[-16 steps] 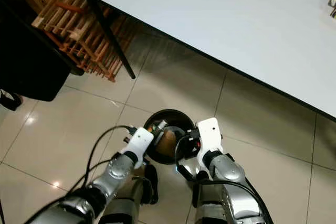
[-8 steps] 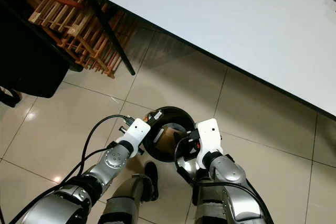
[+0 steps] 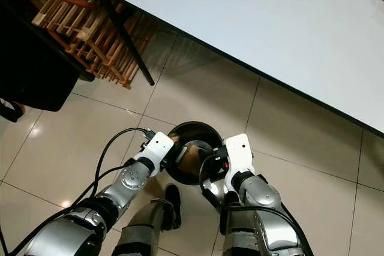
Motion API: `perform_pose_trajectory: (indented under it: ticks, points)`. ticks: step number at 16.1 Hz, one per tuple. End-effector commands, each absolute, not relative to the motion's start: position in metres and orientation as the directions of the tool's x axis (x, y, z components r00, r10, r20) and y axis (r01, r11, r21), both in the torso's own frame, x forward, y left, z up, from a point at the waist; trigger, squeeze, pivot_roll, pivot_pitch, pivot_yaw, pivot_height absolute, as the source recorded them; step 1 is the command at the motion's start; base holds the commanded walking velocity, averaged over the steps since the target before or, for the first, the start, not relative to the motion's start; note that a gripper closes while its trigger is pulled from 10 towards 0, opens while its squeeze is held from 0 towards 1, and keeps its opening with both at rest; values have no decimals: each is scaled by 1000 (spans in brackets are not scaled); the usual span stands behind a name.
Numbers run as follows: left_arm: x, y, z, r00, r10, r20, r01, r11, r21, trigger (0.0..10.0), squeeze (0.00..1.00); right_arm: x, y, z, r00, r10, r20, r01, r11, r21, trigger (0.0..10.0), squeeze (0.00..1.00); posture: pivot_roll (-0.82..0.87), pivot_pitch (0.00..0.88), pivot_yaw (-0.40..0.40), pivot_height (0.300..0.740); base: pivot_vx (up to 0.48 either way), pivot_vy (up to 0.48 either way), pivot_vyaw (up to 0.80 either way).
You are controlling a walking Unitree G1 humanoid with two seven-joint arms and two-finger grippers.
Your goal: Picking trash to rubbish bin
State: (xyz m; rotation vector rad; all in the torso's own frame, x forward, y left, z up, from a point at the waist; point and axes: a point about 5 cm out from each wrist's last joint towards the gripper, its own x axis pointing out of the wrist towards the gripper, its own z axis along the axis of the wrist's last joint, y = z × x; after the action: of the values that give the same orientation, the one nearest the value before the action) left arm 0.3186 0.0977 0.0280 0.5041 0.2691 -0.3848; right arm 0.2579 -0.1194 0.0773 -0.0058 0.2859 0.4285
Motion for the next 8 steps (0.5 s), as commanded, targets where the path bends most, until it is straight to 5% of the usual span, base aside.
perform_pose_trajectory:
  ticks: [1, 4, 5, 8]
  points:
    - [308, 100, 16, 874, -292, -388, 445, 802, 399, 10000, 1000, 252, -120, 72, 863, 407, -298, -405, 911, 71, 10000, 0, 10, 423, 99, 740, 0, 0, 0]
    - [309, 99, 17, 879, -288, -380, 440, 796, 415, 10000, 1000, 253, -120, 72, 867, 403, -295, -400, 914, 71, 10000, 0, 12, 419, 102, 740, 0, 0, 0]
    - [309, 99, 17, 887, -277, -368, 425, 800, 422, 10000, 0, 254, -120, 72, 870, 399, -291, -396, 915, 71, 10000, 0, 12, 418, 105, 740, 0, 0, 0]
    - [310, 103, 22, 922, -252, -294, 354, 854, 380, 10000, 0, 258, -120, 74, 881, 386, -273, -381, 922, 73, 10000, 0, 18, 405, 117, 740, 0, 0, 0]
